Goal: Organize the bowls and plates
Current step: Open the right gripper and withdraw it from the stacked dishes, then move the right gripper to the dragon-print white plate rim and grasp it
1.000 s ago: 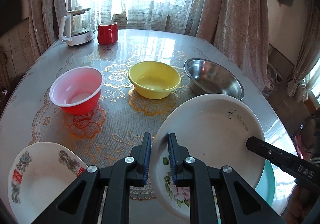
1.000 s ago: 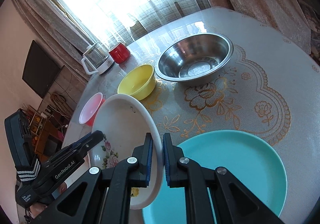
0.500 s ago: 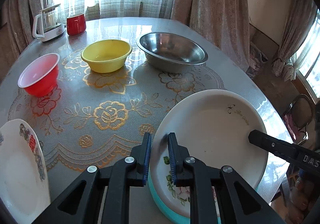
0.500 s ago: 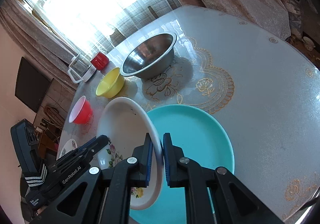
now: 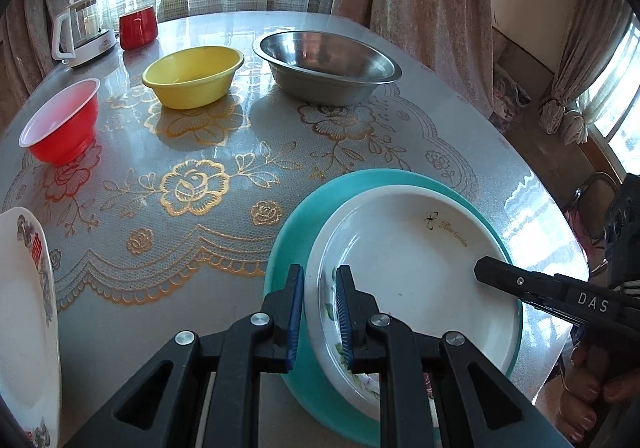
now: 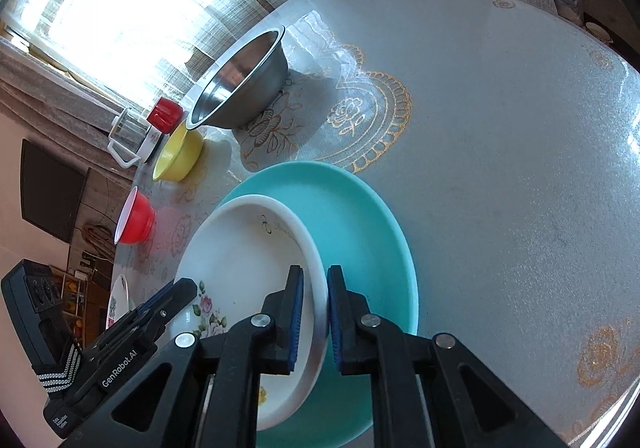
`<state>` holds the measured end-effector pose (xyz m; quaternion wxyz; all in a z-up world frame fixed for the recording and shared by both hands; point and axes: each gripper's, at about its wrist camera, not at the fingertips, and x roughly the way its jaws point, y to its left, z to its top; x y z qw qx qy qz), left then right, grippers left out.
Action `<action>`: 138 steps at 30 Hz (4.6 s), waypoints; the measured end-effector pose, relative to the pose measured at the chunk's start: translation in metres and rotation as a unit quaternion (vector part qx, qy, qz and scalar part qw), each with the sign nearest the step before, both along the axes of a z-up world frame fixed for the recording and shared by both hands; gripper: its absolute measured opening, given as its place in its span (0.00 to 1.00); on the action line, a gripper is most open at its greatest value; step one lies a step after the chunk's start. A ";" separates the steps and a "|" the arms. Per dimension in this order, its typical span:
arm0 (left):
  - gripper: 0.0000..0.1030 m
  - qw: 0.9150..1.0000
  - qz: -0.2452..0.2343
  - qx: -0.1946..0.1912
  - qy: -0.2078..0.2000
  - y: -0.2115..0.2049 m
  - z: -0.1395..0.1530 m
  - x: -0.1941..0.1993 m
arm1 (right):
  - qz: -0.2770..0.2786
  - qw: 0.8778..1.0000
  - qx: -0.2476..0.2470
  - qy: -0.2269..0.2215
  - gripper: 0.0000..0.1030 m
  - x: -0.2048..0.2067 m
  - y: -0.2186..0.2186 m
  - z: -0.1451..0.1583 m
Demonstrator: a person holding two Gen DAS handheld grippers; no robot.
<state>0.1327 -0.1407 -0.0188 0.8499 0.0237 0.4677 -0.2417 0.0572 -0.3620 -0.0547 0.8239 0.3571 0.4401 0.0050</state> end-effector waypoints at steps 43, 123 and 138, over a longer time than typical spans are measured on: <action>0.67 0.995 0.062 0.036 -0.071 0.061 0.029 -0.046 | -0.029 0.989 -0.145 -0.016 0.28 -0.035 0.020 0.041; 0.47 0.949 0.308 -0.071 0.011 0.346 -0.015 0.001 | 0.278 0.951 -0.110 -0.084 0.40 0.100 0.310 0.017; 0.30 0.963 0.267 -0.022 -0.024 0.323 -0.014 0.004 | 0.277 0.949 -0.121 -0.092 0.24 0.104 0.306 0.014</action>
